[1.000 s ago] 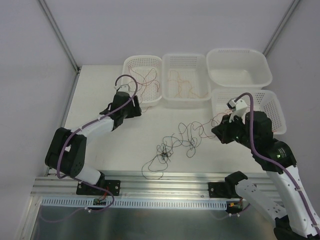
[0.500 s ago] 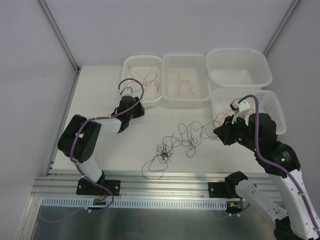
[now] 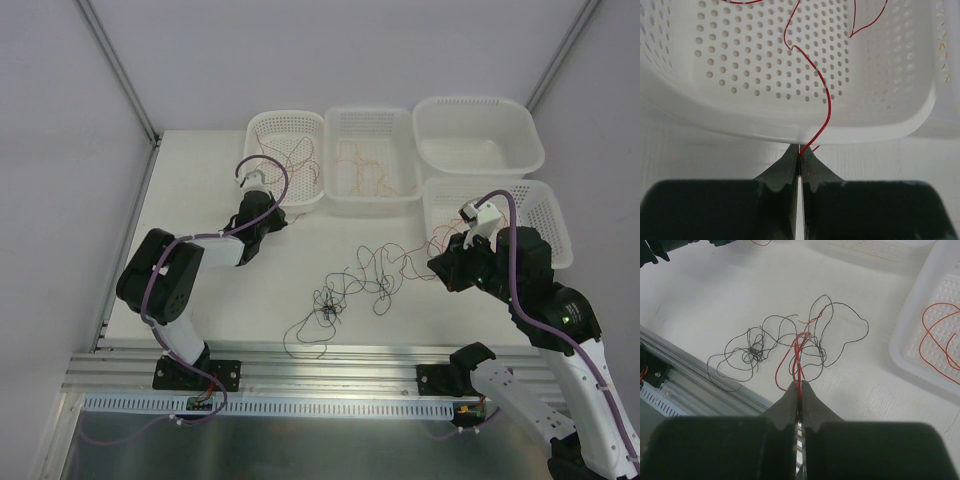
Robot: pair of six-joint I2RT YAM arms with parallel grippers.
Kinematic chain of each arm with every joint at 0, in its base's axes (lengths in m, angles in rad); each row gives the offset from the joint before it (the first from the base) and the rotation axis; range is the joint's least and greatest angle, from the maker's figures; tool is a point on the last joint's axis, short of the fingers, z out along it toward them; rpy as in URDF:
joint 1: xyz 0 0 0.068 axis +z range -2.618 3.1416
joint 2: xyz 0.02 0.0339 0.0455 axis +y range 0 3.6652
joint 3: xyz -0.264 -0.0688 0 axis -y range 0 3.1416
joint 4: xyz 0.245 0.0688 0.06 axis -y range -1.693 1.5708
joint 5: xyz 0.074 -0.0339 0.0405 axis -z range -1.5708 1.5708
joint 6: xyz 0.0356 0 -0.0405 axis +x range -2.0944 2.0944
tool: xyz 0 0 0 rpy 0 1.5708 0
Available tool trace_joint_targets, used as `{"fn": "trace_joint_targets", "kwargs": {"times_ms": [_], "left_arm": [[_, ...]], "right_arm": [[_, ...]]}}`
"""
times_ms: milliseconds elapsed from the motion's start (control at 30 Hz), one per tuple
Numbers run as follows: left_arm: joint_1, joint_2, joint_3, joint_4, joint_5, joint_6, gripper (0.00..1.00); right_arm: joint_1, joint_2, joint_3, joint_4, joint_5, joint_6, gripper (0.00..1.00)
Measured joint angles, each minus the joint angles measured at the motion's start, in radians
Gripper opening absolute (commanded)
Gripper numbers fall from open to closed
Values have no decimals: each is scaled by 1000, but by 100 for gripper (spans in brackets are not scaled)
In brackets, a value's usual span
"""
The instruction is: Untangle the cables
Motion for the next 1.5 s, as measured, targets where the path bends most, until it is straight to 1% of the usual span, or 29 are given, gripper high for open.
{"fn": "trace_joint_targets", "kwargs": {"times_ms": [133, 300, 400, 500, 633, 767, 900, 1000, 1033, 1067, 1133, 1233, 1267, 1333, 1367, 1467, 1500], "left_arm": [[0, -18, 0, -59, 7, -21, 0], [0, -117, 32, -259, 39, -28, 0], [0, -169, 104, -376, 49, -15, 0], [3, -196, 219, -476, 61, 17, 0], [18, -195, 386, -537, 84, 63, 0], [60, -128, 560, -568, 101, 97, 0], [103, 12, 698, -572, 128, 114, 0], [127, 138, 761, -590, 164, 118, 1], [131, 175, 775, -601, 174, 119, 10], [133, 209, 785, -613, 181, 124, 15], [137, 250, 790, -638, 192, 128, 29], [140, 267, 790, -681, 203, 139, 36], [140, 261, 790, -683, 203, 142, 45], [146, 241, 789, -684, 204, 156, 55], [146, 224, 785, -683, 205, 163, 64], [147, 146, 753, -680, 212, 190, 79], [150, 108, 734, -681, 225, 200, 87]], "right_arm": [[0, 0, 0, -1, 1, 0, 2], [0, 0, 0, -2, 0, 0, 1], [0, 0, 0, -2, 0, -1, 1], [0, 0, 0, -2, 0, -3, 1], [0, -2, 7, -6, 0, -4, 1], [0, -19, 16, -7, 2, -4, 1], [0, -32, 22, -6, 1, -4, 1], [0, -31, 23, -5, -1, -4, 1], [0, -29, 24, -5, -1, -4, 1], [0, -26, 27, -6, -3, -4, 1], [0, -14, 39, 0, -5, -4, 1], [0, 6, 58, 17, -9, -3, 1], [0, 14, 64, 24, -9, -3, 1], [0, 31, 78, 34, -12, -2, 1], [0, 46, 90, 43, -15, 0, 1], [0, 89, 120, 61, -34, 2, 1], [0, 106, 130, 72, -42, 2, 1]]}}
